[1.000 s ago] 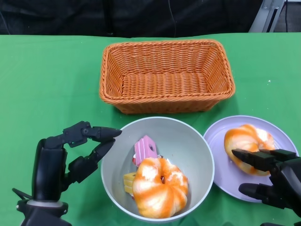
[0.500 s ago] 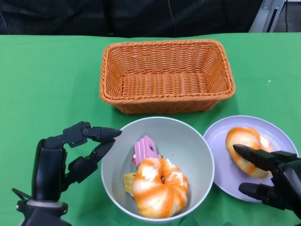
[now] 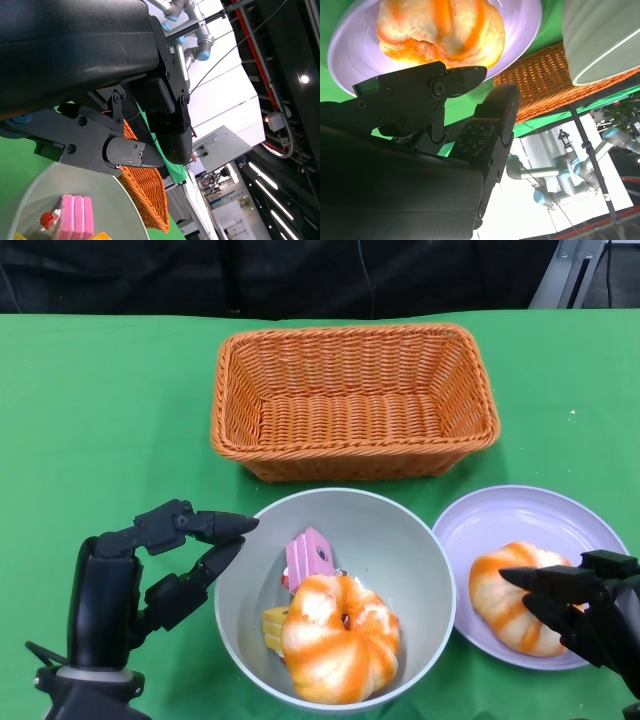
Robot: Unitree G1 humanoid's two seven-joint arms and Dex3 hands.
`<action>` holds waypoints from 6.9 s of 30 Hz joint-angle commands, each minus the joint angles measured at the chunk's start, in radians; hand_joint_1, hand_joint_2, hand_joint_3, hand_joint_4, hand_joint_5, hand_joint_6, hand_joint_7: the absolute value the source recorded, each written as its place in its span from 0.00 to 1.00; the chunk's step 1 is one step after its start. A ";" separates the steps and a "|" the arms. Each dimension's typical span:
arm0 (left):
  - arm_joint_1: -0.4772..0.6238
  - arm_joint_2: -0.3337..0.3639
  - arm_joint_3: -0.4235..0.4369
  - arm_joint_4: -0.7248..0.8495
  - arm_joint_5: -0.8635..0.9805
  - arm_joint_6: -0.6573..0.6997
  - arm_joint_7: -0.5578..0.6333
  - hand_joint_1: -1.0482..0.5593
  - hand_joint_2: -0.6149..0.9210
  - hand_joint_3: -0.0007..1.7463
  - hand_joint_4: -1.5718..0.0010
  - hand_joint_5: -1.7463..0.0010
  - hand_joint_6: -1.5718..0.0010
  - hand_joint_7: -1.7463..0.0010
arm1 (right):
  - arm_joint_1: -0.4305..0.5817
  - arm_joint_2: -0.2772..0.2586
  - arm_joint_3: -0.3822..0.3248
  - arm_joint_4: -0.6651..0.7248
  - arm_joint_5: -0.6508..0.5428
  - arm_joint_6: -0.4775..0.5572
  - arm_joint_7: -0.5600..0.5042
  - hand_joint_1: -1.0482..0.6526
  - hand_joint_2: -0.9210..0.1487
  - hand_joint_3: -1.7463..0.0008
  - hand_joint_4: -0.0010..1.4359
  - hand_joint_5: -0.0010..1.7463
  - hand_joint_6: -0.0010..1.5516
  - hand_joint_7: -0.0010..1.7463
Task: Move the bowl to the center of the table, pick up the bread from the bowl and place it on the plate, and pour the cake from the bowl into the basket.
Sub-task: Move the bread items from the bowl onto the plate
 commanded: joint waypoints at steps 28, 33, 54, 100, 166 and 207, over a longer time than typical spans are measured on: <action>0.000 0.015 0.008 0.013 -0.008 -0.018 0.003 0.52 1.00 0.13 0.49 0.38 0.36 0.70 | 0.104 0.018 -0.056 -0.370 0.088 0.015 0.194 0.24 0.00 0.99 0.59 0.14 0.55 0.00; 0.000 0.012 0.009 0.012 -0.007 -0.015 0.006 0.51 1.00 0.12 0.49 0.38 0.36 0.70 | 0.128 0.026 -0.069 -0.467 0.126 0.008 0.281 0.22 0.00 0.99 0.59 0.14 0.54 0.00; -0.017 -0.001 0.018 0.035 0.012 -0.034 0.022 0.52 1.00 0.12 0.49 0.39 0.36 0.70 | 0.076 0.032 -0.064 -0.517 0.168 -0.076 0.489 0.20 0.00 0.97 0.54 0.15 0.51 0.00; 0.015 -0.046 -0.010 -0.101 0.052 0.054 0.048 0.51 1.00 0.13 0.50 0.38 0.37 0.68 | -0.120 0.007 0.031 -0.260 0.266 -0.195 0.903 0.15 0.00 0.97 0.49 0.06 0.47 0.00; 0.025 -0.066 -0.007 -0.129 0.081 0.049 0.098 0.52 1.00 0.12 0.48 0.40 0.37 0.69 | -0.298 0.051 0.208 -0.149 0.005 -0.105 0.806 0.11 0.00 0.95 0.48 0.00 0.46 0.00; 0.037 -0.067 -0.008 -0.148 0.079 0.038 0.106 0.51 1.00 0.11 0.48 0.41 0.37 0.68 | -0.309 0.055 0.316 -0.222 -0.067 0.079 0.893 0.07 0.00 0.97 0.38 0.00 0.41 0.00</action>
